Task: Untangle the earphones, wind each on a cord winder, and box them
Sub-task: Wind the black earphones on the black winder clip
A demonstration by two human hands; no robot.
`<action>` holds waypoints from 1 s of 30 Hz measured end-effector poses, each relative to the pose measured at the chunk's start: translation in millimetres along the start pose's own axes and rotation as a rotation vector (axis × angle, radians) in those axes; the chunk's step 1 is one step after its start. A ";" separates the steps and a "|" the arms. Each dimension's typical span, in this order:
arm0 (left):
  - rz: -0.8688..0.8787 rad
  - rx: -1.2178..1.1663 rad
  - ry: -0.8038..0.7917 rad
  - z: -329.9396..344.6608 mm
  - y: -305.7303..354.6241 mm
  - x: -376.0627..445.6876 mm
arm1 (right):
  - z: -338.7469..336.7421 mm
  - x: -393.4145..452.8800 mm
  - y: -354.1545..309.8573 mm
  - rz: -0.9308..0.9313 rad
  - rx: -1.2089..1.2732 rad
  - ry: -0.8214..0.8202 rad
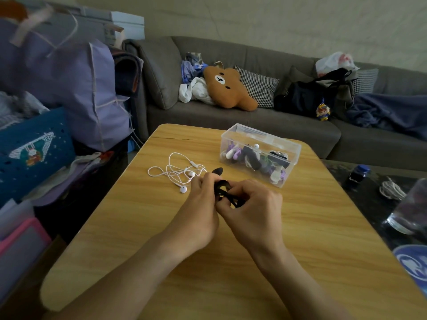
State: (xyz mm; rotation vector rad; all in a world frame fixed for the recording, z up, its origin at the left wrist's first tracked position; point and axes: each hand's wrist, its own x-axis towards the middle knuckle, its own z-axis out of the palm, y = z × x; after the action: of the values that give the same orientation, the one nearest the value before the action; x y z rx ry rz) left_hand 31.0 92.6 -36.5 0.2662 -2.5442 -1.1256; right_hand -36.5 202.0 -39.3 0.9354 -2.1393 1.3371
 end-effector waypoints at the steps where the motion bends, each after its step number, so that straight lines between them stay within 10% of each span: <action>1: 0.002 -0.003 0.001 0.2 0.8 -1.1 | 0.2 0.1 0.2 0.006 0.026 0.015; 22: -0.038 -0.097 -0.270 -27.9 -9.8 6.9 | -38.7 17.7 18.4 0.143 0.146 -0.417; 30: -0.074 -0.181 -0.149 -13.1 -6.7 8.2 | -26.5 15.1 10.3 0.126 -0.024 -0.487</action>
State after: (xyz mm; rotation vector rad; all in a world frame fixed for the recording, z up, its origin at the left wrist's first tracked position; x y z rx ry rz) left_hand 28.7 76.7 -31.3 0.2405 -2.5548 -1.4444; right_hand -53.7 224.4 -23.9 1.2351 -2.6058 1.2291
